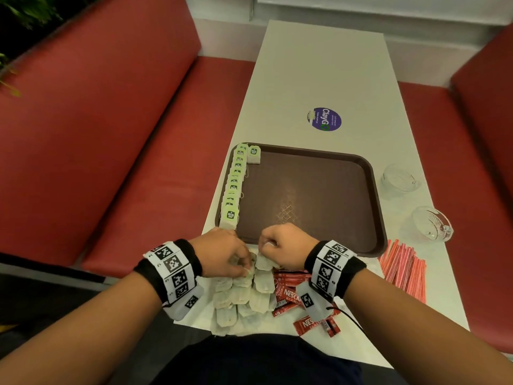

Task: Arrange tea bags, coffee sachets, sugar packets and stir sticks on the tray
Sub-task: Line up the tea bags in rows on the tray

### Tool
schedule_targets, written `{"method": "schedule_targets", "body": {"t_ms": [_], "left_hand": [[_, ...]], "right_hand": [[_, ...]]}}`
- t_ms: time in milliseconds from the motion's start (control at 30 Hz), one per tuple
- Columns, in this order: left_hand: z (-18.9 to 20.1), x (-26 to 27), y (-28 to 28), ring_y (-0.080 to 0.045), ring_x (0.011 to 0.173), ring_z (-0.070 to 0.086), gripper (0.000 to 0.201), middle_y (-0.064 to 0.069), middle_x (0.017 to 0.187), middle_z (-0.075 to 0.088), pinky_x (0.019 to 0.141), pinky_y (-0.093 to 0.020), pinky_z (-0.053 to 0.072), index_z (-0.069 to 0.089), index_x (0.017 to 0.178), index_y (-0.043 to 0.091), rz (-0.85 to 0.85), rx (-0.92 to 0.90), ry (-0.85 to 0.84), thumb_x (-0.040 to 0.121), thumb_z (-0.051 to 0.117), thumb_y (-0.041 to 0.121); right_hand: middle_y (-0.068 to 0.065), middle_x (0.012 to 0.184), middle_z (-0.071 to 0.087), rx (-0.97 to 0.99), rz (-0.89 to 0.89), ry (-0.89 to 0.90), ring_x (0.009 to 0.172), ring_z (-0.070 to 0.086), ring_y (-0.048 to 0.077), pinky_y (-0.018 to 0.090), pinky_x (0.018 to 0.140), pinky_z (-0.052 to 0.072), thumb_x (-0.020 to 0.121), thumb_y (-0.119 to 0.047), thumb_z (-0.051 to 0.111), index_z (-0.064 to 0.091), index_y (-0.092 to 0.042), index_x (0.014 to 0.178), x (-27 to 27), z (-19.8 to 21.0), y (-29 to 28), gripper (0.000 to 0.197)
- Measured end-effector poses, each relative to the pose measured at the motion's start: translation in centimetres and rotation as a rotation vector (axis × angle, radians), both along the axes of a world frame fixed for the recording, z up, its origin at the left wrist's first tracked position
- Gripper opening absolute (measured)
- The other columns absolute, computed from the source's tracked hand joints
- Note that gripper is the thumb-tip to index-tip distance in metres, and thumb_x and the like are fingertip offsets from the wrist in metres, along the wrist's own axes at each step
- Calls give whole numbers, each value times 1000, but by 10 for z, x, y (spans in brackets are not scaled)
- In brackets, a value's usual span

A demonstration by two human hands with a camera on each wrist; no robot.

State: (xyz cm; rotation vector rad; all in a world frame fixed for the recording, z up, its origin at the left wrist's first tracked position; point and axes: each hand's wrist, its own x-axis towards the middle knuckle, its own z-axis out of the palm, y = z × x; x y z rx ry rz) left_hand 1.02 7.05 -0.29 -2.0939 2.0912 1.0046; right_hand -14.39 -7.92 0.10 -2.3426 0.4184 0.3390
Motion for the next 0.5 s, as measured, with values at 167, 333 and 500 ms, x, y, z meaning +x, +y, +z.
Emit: {"method": "schedule_targets", "body": {"t_ms": [167, 333, 500], "left_hand": [[9, 2, -4, -3, 87, 60, 19, 15, 96, 69, 81, -30, 50, 71, 104, 34, 157, -139, 93, 94, 60, 46], [22, 8, -15, 5, 69, 55, 11, 15, 79, 66, 65, -19, 41, 70, 101, 32, 270, -302, 126, 97, 60, 36], [37, 15, -28, 4, 70, 54, 11, 16, 76, 64, 66, -20, 43, 71, 101, 29, 290, -402, 126, 97, 61, 33]], "right_hand": [[-14, 60, 51, 71, -100, -85, 51, 46, -1, 19, 53, 33, 94, -12, 54, 58, -2, 76, 0, 1, -2, 21], [-6, 65, 47, 102, -143, -150, 60, 41, 12, 35, 60, 40, 94, -26, 59, 42, -20, 76, 4, 3, -10, 26], [-5, 78, 64, 209, -131, -215, 71, 58, 12, 33, 67, 48, 81, -33, 63, 53, -29, 98, 8, 7, -13, 21]]}}
